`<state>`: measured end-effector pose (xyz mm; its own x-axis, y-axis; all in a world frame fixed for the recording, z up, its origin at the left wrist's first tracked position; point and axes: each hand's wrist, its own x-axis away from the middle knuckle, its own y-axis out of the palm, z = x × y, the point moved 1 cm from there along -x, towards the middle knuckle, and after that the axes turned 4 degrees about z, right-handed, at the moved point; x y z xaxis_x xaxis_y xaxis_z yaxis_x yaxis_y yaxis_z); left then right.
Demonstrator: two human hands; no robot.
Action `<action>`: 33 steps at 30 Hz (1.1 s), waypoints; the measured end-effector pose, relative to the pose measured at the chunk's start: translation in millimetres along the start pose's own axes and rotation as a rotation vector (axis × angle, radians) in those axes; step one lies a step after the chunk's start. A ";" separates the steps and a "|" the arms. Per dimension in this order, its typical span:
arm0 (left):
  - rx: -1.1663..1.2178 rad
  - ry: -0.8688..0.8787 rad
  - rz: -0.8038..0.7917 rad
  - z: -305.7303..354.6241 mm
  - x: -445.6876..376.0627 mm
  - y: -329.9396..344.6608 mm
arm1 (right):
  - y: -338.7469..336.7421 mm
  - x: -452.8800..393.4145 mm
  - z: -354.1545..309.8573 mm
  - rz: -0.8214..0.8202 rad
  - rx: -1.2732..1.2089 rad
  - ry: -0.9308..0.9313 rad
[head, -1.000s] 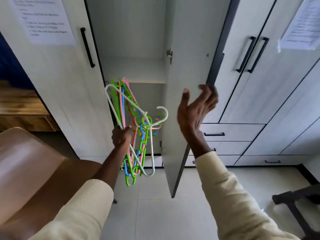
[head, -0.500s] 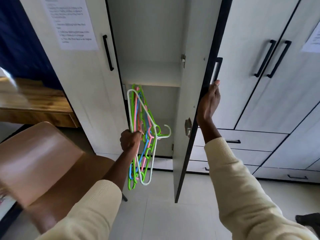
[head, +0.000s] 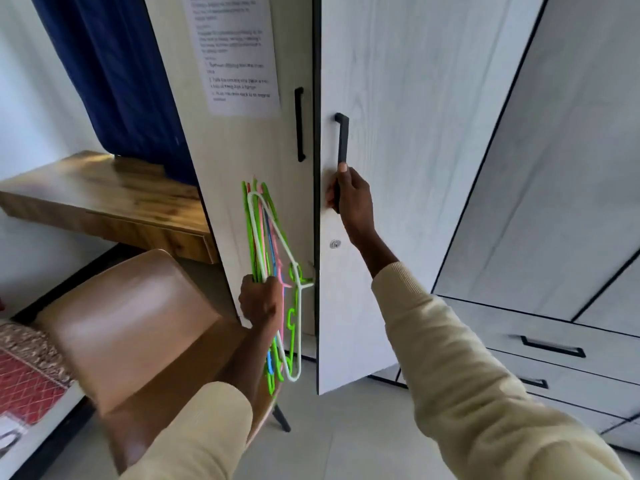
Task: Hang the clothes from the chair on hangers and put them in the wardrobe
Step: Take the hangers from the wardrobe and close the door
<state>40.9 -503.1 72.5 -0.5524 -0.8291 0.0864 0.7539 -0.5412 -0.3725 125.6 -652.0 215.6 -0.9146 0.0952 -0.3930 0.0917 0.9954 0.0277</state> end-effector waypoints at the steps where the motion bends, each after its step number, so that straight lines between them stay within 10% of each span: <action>1: 0.002 0.002 0.004 0.2 -13.6 2.2 | 12.9 -16.4 5.7 -0.004 0.042 -0.002; 20: 0.174 0.142 0.010 27.8 -125.4 22.2 | 82.6 -191.7 67.3 0.069 0.302 0.094; 33: 0.079 0.005 0.128 -18.7 -77.6 -63.0 | 96.1 -100.4 101.8 0.091 0.499 0.185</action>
<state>29.7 -402.0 72.1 -0.4517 -0.8914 0.0381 0.8439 -0.4407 -0.3061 266.3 -567.0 164.2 -0.9440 0.2263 -0.2401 0.3090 0.8613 -0.4034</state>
